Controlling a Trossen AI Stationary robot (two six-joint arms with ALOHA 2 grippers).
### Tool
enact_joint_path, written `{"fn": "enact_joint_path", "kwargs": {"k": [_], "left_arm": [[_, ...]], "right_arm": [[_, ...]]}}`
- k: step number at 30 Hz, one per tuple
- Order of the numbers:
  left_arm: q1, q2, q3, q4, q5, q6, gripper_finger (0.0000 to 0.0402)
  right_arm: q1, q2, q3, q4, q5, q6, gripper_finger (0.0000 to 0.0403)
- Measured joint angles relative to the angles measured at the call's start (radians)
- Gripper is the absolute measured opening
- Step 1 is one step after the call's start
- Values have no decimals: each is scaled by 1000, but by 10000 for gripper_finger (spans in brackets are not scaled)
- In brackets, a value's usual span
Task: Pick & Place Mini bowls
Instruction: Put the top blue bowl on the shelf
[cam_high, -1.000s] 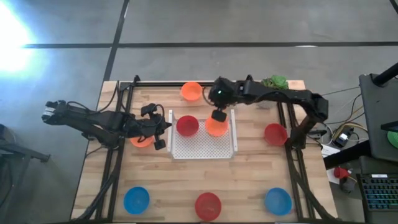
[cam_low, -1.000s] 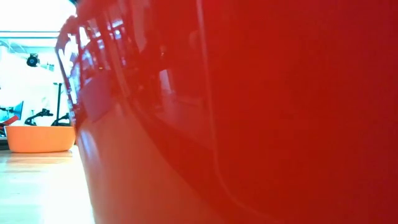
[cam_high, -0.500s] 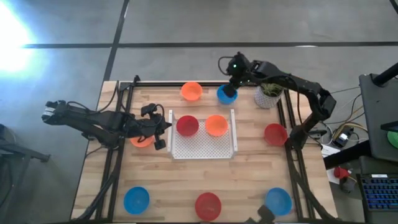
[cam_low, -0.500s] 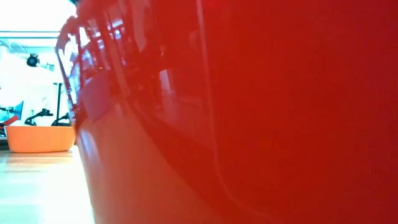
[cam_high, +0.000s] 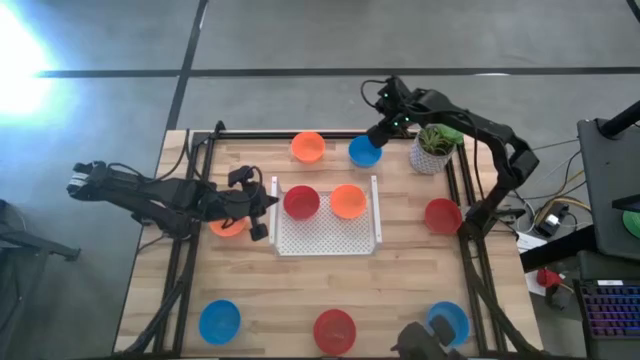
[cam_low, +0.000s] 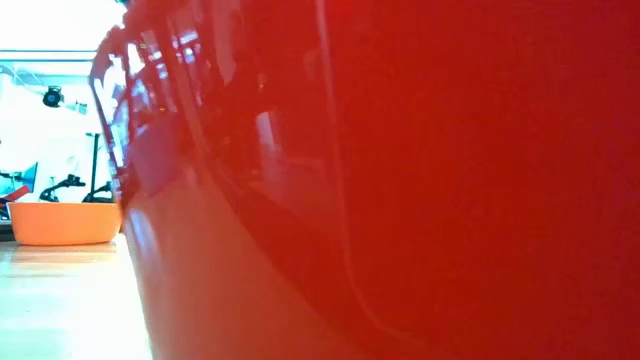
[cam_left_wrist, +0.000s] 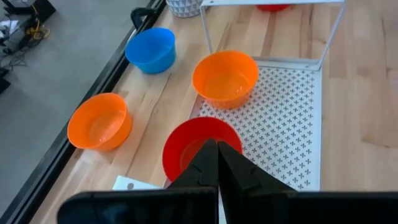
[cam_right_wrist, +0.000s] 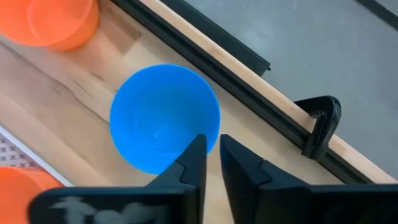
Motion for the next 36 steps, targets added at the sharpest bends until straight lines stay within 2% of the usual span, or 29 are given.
{"fn": "enact_joint_path", "kwargs": {"k": [8,16,31,36], "left_arm": [[0,0,0,2,0,0,0],[0,0,0,2,0,-1,0],[0,0,0,2,0,-1,0],[0,0,0,2,0,-2,0]], "right_arm": [[-39,99,0,10,0,5,119],[-52,198,0,14,0,-10,140],[-51,337,0,20,-54,-47,129],[-51,348,0,32,-56,-45,87]]}}
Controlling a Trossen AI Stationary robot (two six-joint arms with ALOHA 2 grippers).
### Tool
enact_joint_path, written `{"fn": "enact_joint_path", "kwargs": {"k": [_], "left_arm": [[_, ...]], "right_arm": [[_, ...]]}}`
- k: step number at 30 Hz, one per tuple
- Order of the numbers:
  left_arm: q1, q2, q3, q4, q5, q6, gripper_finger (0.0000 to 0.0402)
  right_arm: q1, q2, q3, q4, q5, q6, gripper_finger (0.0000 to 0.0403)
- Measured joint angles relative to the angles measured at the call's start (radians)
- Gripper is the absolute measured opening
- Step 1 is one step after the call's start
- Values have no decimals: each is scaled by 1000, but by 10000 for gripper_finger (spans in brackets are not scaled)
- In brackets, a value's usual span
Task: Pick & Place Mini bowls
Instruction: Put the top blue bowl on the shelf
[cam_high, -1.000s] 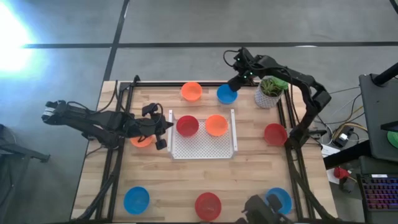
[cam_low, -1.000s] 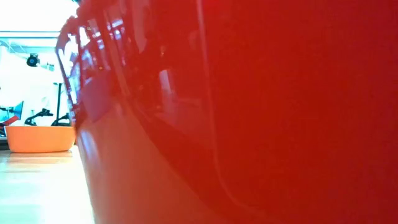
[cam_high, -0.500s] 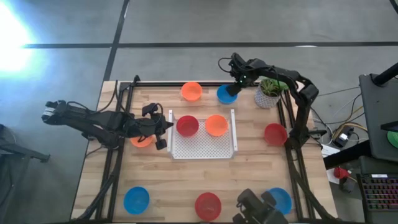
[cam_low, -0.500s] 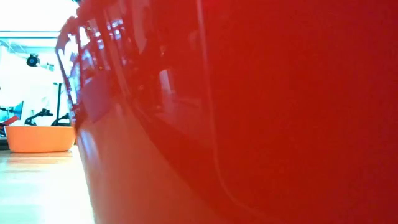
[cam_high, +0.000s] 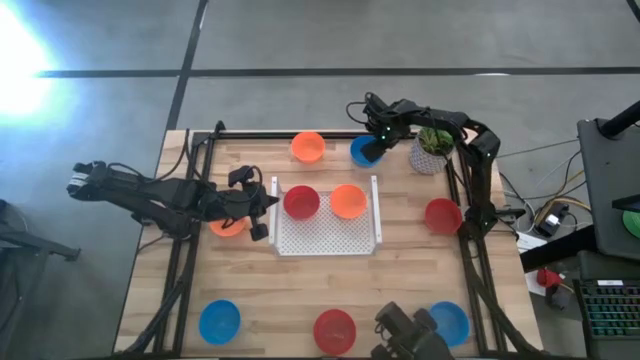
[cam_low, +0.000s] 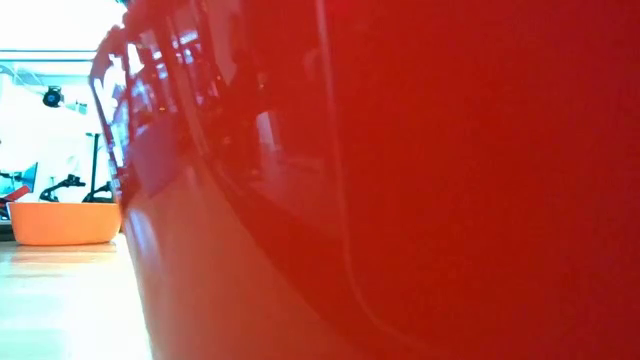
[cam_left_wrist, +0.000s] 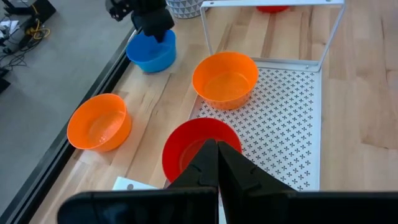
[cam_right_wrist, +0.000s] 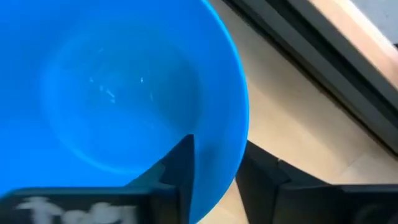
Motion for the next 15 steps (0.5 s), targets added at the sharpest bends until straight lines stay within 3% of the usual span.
{"fn": "enact_joint_path", "kwargs": {"k": [5,15], "left_arm": [[0,0,0,0,0,-1,0],[0,0,0,0,0,-5,0]], "right_arm": [[0,-15,0,4,0,-38,17],[-1,-145,1,30,36,-34,9]]}}
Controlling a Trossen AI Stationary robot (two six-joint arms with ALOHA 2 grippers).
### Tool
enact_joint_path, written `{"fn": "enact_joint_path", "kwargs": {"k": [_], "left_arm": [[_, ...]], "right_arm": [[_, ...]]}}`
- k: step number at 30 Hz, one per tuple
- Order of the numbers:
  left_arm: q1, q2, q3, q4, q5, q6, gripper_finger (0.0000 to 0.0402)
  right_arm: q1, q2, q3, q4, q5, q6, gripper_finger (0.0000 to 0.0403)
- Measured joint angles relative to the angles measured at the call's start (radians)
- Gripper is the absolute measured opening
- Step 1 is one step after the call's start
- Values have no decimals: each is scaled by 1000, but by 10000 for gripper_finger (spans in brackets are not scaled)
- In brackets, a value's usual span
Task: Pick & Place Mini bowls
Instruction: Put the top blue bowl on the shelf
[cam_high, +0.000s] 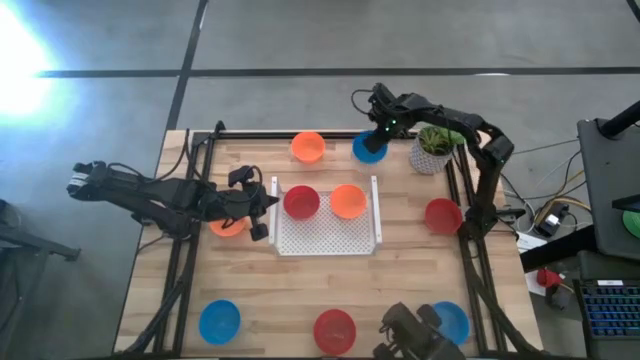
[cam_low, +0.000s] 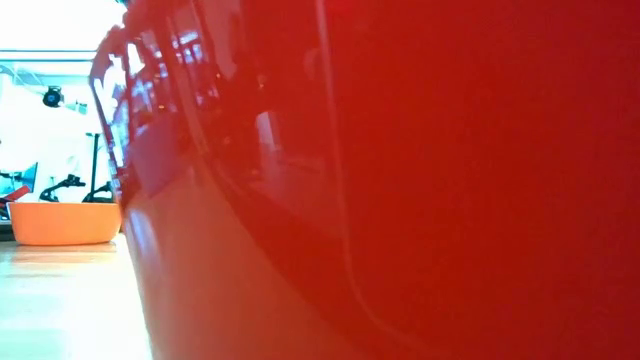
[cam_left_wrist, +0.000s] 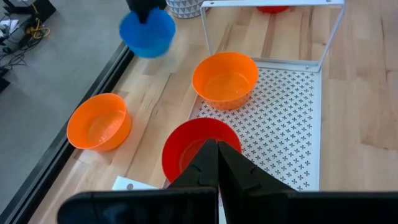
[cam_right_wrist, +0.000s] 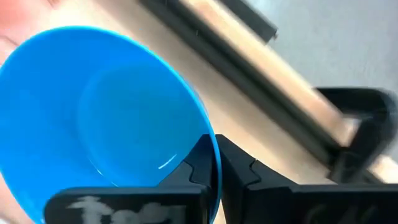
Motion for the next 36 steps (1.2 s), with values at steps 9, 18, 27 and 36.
{"fn": "enact_joint_path", "kwargs": {"k": [9,18,27,36], "left_arm": [[0,0,0,0,0,0,0],[0,0,0,0,0,0,0],[0,0,0,0,0,0,0],[0,0,0,0,0,0,0]], "right_arm": [[43,-218,2,-7,-1,35,9],[205,-353,2,-9,-2,44,8],[403,-338,2,-7,-4,48,8],[563,-241,2,29,-9,41,8]]}}
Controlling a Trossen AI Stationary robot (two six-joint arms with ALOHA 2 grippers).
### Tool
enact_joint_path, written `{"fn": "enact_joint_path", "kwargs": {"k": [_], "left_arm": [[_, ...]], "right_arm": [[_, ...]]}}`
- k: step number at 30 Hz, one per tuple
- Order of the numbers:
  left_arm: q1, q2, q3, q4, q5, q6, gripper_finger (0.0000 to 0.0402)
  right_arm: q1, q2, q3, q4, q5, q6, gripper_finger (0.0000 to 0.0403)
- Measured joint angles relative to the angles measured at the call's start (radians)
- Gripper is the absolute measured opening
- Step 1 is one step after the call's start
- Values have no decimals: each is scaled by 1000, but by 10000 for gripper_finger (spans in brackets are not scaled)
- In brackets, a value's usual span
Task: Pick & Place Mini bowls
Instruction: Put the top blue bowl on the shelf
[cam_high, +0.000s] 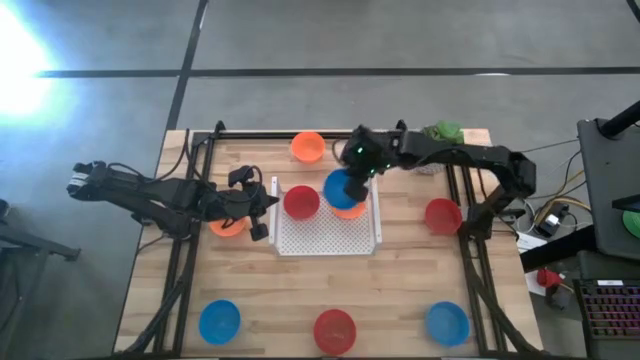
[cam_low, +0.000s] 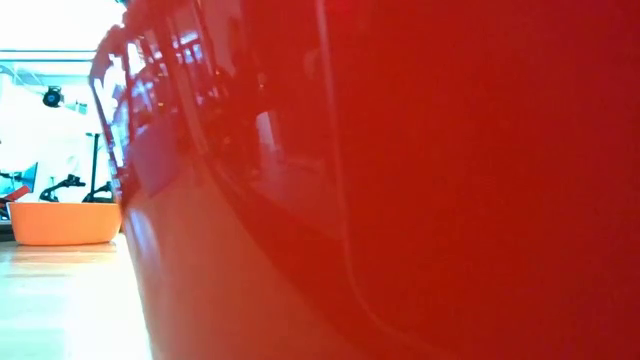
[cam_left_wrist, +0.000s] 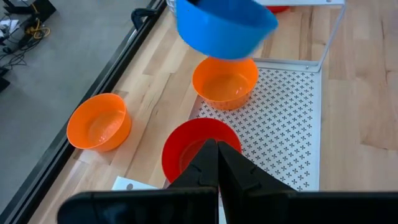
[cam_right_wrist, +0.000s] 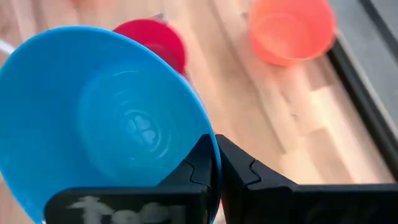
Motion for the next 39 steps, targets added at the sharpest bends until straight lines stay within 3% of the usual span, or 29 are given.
{"fn": "enact_joint_path", "kwargs": {"k": [24,39], "left_arm": [[0,0,0,0,0,4,0],[0,0,-3,0,0,4,0]], "right_arm": [[122,270,0,122,-8,-68,8],[136,294,0,127,-27,-46,8]]}}
